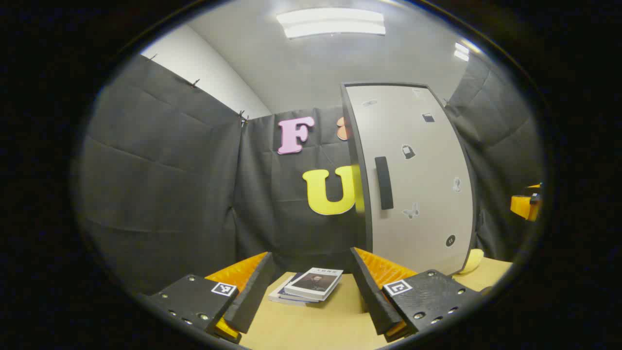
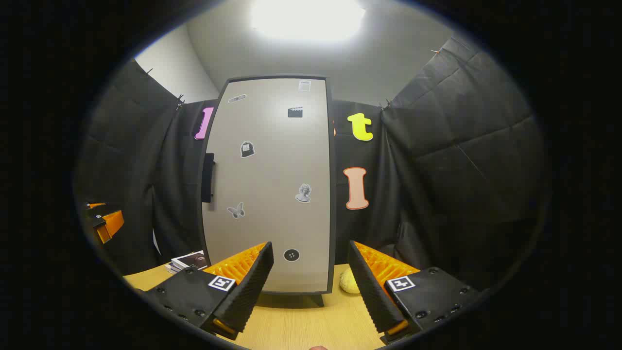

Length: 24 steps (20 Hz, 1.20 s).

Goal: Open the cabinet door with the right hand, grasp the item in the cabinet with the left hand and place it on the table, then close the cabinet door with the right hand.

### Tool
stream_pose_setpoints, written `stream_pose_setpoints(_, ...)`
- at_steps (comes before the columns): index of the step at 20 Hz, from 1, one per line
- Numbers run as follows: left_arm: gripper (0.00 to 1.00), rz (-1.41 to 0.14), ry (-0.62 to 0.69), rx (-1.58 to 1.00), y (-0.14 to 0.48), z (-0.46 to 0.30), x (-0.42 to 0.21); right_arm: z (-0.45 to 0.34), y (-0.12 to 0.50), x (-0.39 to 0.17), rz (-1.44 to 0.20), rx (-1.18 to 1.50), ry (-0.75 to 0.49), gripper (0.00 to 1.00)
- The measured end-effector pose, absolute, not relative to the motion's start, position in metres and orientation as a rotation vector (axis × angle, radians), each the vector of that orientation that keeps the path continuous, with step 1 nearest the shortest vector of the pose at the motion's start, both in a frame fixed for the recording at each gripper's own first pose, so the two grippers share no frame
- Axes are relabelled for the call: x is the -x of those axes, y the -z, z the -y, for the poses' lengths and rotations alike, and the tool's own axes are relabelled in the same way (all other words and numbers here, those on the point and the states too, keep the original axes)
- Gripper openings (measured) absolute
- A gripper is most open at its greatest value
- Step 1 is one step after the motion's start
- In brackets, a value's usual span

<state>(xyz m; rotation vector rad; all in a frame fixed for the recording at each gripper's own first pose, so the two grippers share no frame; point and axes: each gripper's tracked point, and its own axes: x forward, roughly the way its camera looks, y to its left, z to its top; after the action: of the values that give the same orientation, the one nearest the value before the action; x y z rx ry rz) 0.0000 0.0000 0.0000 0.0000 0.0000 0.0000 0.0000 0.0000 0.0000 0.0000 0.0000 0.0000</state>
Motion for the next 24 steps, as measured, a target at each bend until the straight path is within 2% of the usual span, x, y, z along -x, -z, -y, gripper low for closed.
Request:
stream_pose_setpoints(9, 0.92, -0.014, 0.050, -0.013, 0.005, 0.011, -0.002, -0.013, 0.001, -0.009, -0.002, 0.014, -0.048, 0.98)
stream_pose_setpoints(24, 0.94, -0.045, -0.015, -0.035, 0.019, -0.023, 0.007, -0.065, -0.027, -0.054, 0.006, 0.038, -0.171, 0.98)
